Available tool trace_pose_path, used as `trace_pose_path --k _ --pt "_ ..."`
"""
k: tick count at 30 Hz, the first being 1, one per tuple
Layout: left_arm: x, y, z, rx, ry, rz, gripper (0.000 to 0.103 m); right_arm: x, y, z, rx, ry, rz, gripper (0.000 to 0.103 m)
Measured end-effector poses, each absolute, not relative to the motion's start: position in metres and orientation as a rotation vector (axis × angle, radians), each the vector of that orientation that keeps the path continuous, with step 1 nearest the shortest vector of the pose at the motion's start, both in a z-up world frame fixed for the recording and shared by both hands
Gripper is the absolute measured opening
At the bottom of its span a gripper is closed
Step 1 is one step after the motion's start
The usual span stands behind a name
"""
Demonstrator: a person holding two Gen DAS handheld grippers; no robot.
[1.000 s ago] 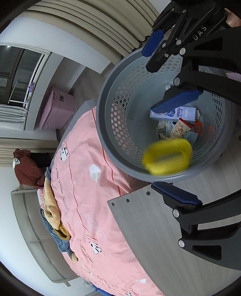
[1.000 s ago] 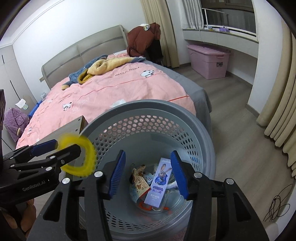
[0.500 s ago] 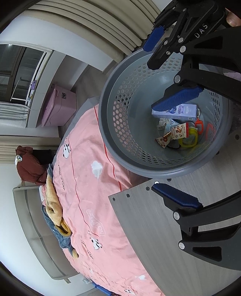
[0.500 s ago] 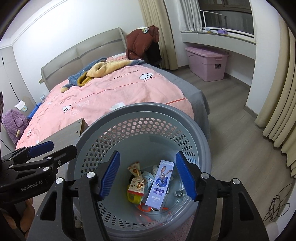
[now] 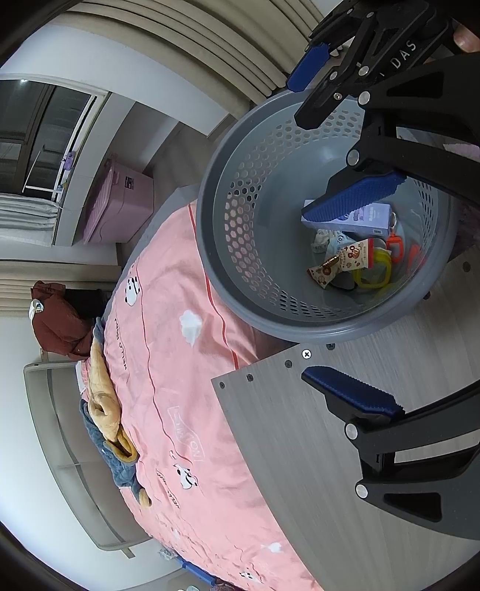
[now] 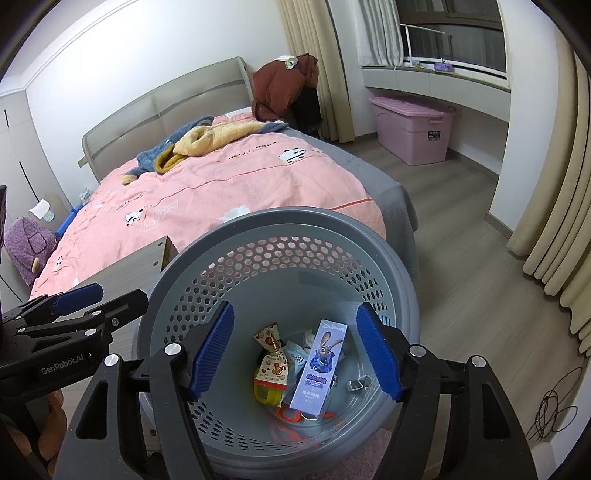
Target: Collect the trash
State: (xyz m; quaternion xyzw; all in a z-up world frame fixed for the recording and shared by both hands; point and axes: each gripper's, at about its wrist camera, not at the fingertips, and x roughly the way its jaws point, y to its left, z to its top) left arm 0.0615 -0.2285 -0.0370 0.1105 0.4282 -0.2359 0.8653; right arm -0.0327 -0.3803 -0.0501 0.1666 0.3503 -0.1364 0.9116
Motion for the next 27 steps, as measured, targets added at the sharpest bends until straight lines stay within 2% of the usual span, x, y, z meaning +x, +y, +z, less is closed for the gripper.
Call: trace_pose_path --k 10,15,27 --pt "0.061 -0.224 -0.033 0.224 0.889 -0.477 0.079 -0.034 -0.378 -0.045 0.338 0.711 -0.288 0.075" --pt "0.059 -0.222 -0.031 0.229 0.879 -0.469 0.079 -0.035 -0.377 -0.044 0.339 0.705 -0.291 0.084" --pt "0.057 -0.218 -0.027 0.226 0.870 -0.458 0.081 -0.037 -0.376 -0.041 0.335 0.694 -0.304 0.093"
